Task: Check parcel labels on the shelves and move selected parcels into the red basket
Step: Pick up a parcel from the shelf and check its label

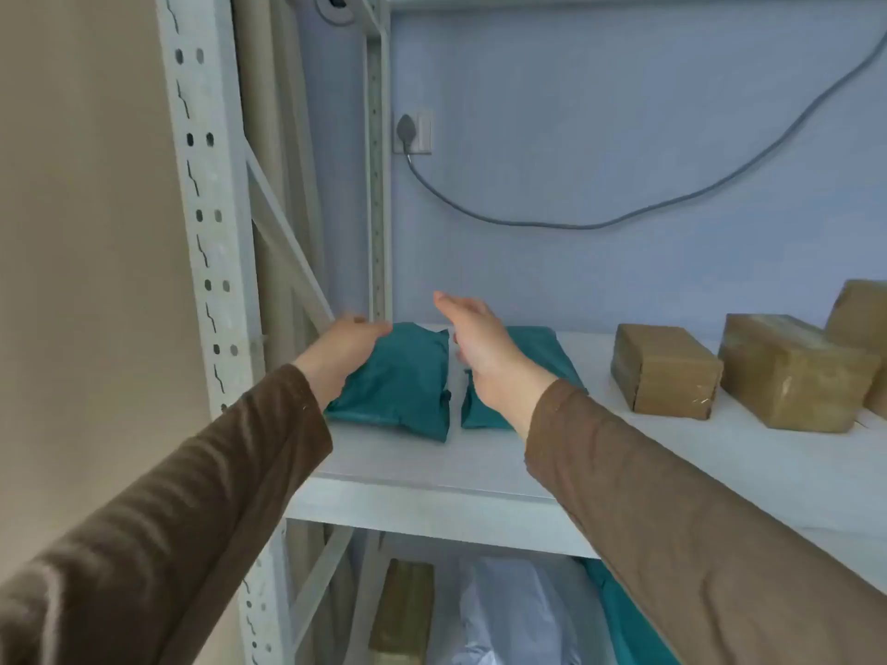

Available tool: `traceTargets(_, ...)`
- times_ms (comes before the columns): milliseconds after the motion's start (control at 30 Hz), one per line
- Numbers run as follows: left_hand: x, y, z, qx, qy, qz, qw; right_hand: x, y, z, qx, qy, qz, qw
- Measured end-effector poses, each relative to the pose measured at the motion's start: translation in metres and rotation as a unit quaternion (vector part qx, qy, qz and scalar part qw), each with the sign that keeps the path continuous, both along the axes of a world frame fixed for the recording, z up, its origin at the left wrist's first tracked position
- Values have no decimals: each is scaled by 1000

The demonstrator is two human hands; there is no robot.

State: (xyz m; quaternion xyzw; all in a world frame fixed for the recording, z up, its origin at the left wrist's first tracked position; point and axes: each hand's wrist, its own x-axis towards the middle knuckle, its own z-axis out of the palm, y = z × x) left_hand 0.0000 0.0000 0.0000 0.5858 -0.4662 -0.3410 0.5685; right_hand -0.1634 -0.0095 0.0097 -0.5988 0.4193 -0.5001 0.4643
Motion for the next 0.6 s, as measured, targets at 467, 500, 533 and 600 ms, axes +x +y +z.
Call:
traceTargets(467,3,7,-24,51,2,-16,999,28,-27,-52,113,-85,-18,990)
traceTargets(500,0,19,-22,37,20,-25,999,22,-16,-52,103,-108,-17,989)
traceTargets(533,-3,31,-22,25,30,-25,999,14,-4,-53,93,-131,-11,987)
traceTargets(600,-10,57,-22,-6,50,-35,998,-3,28,-49,82,-172,4,982)
